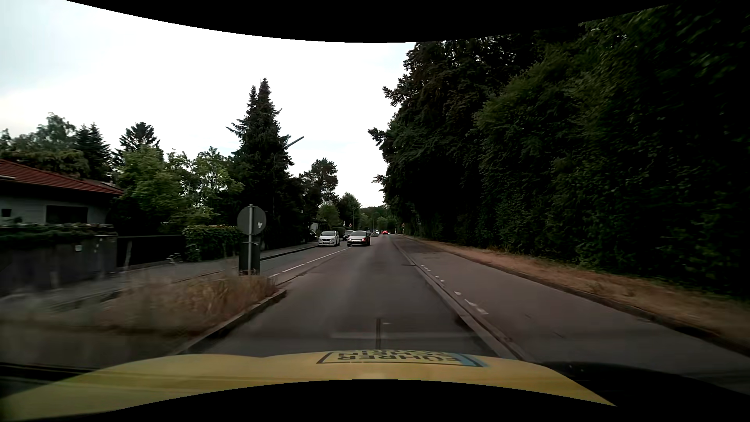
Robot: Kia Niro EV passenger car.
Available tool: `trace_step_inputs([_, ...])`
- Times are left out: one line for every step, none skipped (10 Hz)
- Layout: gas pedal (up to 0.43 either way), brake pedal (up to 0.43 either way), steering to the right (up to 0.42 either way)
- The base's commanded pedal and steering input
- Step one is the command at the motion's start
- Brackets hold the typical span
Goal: Follow the waypoints while adhering to traffic rules and regulations
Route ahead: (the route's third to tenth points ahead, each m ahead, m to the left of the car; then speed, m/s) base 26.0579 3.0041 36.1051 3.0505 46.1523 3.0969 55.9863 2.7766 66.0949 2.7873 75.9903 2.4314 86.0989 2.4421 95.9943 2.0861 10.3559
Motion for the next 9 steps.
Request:
trace_step_inputs([0.028, 0.0, 0.002])
trace_step_inputs([0.039, 0.0, -0.003])
trace_step_inputs([0.059, 0.0, -0.007])
trace_step_inputs([0.098, 0.0, -0.007])
trace_step_inputs([0.11, 0.0, -0.007])
trace_step_inputs([0.11, 0.0, -0.006])
trace_step_inputs([0.11, 0.0, -0.004])
trace_step_inputs([0.11, 0.0, -0.003])
trace_step_inputs([0.11, 0.0, -0.003])
